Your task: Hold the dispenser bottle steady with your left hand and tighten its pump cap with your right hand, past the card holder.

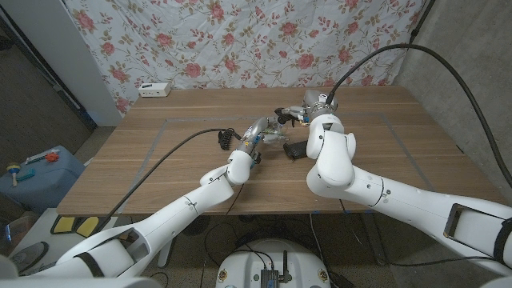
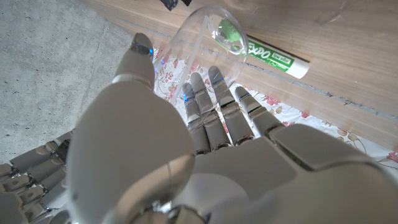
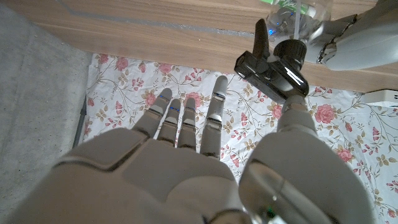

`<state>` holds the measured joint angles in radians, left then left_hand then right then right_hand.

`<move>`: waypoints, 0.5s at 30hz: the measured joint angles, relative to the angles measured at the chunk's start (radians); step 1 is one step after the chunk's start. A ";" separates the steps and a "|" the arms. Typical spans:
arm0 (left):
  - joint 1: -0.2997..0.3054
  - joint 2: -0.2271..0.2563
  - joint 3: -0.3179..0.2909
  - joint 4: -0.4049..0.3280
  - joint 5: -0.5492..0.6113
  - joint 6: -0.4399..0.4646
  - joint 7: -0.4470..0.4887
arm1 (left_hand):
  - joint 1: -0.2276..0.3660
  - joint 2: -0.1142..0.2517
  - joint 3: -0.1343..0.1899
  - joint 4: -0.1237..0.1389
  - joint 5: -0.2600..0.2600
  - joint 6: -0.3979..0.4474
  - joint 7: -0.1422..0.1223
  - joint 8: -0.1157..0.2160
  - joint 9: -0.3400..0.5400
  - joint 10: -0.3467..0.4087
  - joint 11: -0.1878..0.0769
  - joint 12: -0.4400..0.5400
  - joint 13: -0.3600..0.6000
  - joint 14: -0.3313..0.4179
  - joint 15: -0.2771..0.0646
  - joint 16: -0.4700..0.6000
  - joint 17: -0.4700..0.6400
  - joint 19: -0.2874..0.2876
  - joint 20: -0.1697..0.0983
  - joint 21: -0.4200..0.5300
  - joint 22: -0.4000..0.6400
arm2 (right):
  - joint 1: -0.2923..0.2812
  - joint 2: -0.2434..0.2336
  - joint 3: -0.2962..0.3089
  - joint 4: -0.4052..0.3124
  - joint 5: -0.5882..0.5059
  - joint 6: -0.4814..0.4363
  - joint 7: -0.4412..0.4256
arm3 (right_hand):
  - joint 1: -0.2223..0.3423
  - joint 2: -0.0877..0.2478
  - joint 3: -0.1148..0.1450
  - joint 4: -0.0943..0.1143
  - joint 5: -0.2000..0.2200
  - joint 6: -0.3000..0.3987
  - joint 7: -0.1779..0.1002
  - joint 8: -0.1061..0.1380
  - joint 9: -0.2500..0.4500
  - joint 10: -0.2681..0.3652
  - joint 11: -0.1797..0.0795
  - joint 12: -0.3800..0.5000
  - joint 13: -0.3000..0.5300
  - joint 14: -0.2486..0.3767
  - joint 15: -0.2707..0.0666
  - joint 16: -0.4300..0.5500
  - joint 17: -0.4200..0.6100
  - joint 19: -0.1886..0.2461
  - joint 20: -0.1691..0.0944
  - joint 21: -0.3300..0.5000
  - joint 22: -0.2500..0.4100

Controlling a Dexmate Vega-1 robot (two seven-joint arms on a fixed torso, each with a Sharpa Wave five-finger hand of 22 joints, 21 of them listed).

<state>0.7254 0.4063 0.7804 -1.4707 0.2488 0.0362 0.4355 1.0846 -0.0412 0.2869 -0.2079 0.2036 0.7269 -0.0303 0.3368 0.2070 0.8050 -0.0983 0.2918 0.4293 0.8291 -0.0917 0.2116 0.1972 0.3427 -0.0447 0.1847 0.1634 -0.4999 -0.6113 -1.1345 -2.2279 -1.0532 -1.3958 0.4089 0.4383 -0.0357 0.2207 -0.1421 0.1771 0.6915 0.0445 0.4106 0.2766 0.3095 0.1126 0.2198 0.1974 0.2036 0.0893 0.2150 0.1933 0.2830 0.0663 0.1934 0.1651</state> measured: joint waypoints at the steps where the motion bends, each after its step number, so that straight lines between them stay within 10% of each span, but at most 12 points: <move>1: 0.000 -0.001 0.000 0.001 0.000 0.000 0.000 | 0.000 0.000 0.000 0.000 0.000 0.000 0.000 0.000 0.000 0.000 0.000 0.000 0.000 0.000 0.000 0.000 0.000 0.000 0.000 0.000 0.000 | 0.003 0.000 -0.003 0.000 0.006 0.000 -0.001 | 0.000 0.000 0.000 0.000 0.000 0.000 0.000 0.000 0.000 0.000 0.000 0.000 0.000 0.000 0.000 0.000 0.000 0.000 0.000 0.000 0.000; 15: 0.002 -0.005 0.002 0.008 -0.002 -0.003 0.006 | 0.000 0.000 0.000 0.000 0.000 0.000 0.000 -0.002 0.000 0.000 0.000 -0.003 0.000 0.000 0.000 -0.003 -0.002 0.000 0.000 0.000 0.000 | 0.029 -0.006 -0.030 0.000 0.054 0.000 -0.030 | -0.008 -0.008 -0.004 0.004 0.000 0.011 -0.004 0.015 0.009 0.004 -0.004 0.000 0.000 0.005 -0.005 0.000 0.000 0.000 0.000 0.000 0.000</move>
<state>0.7273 0.4011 0.7822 -1.4630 0.2470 0.0335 0.4411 1.0846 -0.0411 0.2868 -0.2078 0.2036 0.7269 -0.0303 0.3348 0.2070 0.8049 -0.0984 0.2884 0.4293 0.8292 -0.0917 0.2086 0.1951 0.3427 -0.0447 0.1847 0.1634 -0.4708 -0.6169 -1.1642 -2.2283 -0.9992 -1.3960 0.3784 0.4305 -0.0434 0.2165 -0.1379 0.1772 0.7022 0.0410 0.4256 0.2859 0.3136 0.1091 0.2198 0.1974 0.2090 0.0838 0.2150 0.1932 0.2830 0.0663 0.1934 0.1651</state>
